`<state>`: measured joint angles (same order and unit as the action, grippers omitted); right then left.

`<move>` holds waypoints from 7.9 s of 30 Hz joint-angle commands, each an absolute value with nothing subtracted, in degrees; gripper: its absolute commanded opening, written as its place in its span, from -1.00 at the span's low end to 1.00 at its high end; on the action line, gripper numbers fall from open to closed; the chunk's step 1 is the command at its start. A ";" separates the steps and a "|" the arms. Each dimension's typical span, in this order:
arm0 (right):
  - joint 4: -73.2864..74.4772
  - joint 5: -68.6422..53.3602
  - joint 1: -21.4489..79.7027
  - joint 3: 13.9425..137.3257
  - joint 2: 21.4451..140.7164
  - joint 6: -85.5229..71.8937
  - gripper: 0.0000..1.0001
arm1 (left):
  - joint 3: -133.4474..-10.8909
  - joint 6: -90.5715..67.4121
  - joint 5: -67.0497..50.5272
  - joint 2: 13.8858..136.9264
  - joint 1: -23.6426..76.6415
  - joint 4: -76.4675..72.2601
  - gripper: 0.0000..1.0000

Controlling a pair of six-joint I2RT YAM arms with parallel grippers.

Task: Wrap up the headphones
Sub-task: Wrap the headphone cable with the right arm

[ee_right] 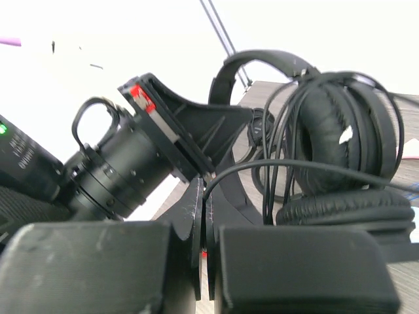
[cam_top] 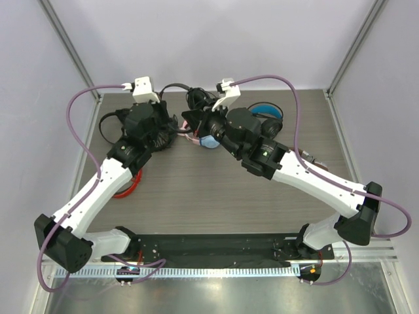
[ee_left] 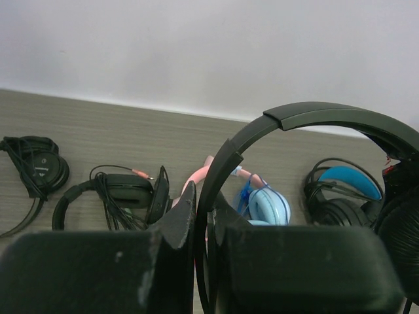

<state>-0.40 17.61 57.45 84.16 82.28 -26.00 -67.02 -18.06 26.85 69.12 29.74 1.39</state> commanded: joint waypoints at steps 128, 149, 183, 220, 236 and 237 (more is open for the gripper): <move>25.76 -38.59 19.42 81.41 83.59 -10.63 -0.98 | -81.47 -16.78 12.92 72.60 30.59 10.90 -1.00; 5.62 -7.03 46.40 56.42 64.95 -16.00 -0.98 | -83.94 -32.97 26.36 77.34 27.86 11.34 -1.00; 19.69 -10.90 48.52 98.09 83.49 -20.38 -0.98 | -79.19 -27.33 31.11 79.45 29.36 10.99 -1.00; 6.50 28.02 51.32 79.54 91.76 -55.99 -0.98 | -69.52 -33.93 27.42 79.54 29.44 14.24 -1.00; 7.03 28.57 53.17 81.12 92.38 -52.82 -0.30 | -71.45 -32.61 26.98 81.65 29.44 15.64 -0.99; 7.03 28.48 53.26 80.95 92.11 -53.08 -0.29 | -72.33 -32.43 26.98 81.82 29.44 15.82 -1.00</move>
<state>7.44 26.72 52.88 79.83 93.38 -53.08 -68.31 -31.29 27.35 81.93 29.34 18.15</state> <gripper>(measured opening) 0.351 0.042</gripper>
